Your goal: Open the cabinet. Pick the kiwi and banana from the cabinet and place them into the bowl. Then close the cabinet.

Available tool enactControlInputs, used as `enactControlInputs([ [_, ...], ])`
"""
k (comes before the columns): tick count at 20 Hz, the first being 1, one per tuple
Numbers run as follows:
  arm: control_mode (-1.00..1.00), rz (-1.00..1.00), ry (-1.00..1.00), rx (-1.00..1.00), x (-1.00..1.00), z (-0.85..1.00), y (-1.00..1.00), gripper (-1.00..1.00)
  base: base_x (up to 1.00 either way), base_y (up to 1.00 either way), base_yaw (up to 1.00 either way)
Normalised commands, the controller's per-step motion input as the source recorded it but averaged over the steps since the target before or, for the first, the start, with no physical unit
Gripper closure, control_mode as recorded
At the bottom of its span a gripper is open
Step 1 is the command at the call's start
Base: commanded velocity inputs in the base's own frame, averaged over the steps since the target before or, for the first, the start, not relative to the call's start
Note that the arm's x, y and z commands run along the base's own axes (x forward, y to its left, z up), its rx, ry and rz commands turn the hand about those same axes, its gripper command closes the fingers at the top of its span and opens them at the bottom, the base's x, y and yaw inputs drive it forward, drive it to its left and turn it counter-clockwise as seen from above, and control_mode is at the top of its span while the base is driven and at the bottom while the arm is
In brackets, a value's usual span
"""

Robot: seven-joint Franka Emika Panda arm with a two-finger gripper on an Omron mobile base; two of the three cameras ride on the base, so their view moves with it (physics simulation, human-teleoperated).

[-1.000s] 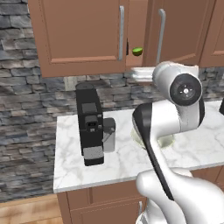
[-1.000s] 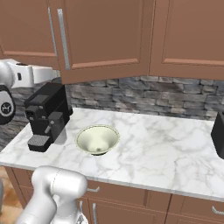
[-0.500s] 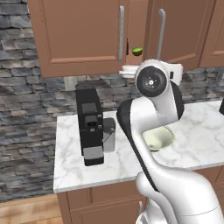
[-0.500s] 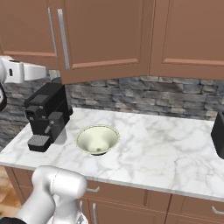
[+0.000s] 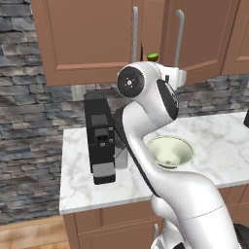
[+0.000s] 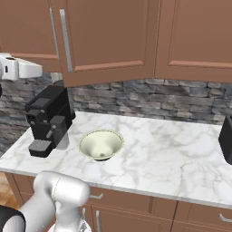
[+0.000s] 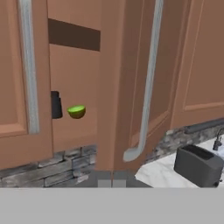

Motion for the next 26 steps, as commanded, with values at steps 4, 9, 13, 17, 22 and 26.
enactControlInputs([
  [4, -1.0, -0.13, 0.0, 0.0, 0.33, 0.0, 0.09, 1.0, 0.0, 0.0, 0.0],
  [9, -1.0, -0.13, 0.0, -0.01, 0.27, -0.04, 0.0, 1.0, 0.0, 0.0, 0.0],
  [13, -1.0, -0.1, -0.03, -0.04, 0.22, -0.12, 0.0, 1.0, 0.0, 0.0, 0.0],
  [17, -1.0, -0.07, -0.04, -0.05, 0.23, -0.12, 0.02, 1.0, 0.0, 0.0, 0.0],
  [22, -1.0, -0.06, -0.11, -0.04, 0.07, -0.01, 0.01, 1.0, 0.0, 0.0, 0.0],
  [26, -1.0, -0.08, -0.11, -0.03, 0.0, 0.0, 0.0, 1.0, 0.0, 0.0, 0.0],
])
